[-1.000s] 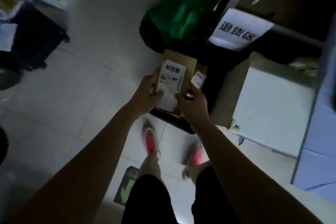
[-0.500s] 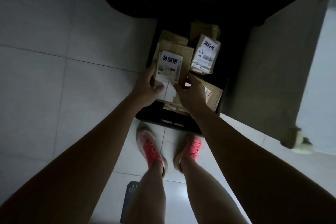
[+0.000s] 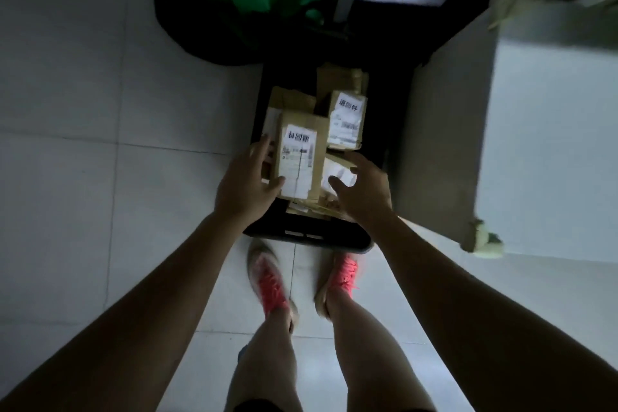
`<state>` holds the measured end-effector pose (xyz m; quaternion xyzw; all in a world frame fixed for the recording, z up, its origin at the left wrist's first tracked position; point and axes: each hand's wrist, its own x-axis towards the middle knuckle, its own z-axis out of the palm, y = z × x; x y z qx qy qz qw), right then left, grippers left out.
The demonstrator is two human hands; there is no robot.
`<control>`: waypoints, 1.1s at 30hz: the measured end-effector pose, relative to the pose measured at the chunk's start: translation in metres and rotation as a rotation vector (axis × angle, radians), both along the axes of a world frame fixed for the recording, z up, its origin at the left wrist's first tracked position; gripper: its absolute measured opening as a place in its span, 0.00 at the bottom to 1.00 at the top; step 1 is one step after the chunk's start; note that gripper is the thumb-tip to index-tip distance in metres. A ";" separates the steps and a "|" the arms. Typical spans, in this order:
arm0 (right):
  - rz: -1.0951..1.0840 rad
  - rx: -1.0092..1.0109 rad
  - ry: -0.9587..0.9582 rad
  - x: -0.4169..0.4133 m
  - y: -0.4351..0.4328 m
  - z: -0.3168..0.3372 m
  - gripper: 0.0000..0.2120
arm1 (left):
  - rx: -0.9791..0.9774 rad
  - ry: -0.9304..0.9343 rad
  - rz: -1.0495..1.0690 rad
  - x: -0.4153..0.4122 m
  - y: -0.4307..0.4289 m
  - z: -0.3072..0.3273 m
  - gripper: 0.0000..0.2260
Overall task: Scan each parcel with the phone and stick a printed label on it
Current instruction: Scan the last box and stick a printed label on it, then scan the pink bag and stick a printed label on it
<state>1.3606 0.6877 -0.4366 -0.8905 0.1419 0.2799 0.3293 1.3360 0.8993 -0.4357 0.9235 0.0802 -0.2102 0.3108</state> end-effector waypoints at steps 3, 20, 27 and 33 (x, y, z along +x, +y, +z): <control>0.188 -0.183 -0.114 0.009 -0.021 0.093 0.28 | 0.228 -0.144 -0.171 0.020 -0.009 0.086 0.31; 0.156 -0.586 -0.488 -0.058 -0.234 0.507 0.20 | 0.486 -0.682 -0.609 0.024 -0.235 0.508 0.30; 0.162 -0.607 -0.504 -0.100 -0.378 0.542 0.29 | 0.610 -0.630 -0.646 -0.027 -0.377 0.536 0.23; 0.147 -0.566 -0.489 -0.091 -0.460 0.548 0.29 | 0.594 -0.504 -0.608 -0.025 -0.448 0.537 0.25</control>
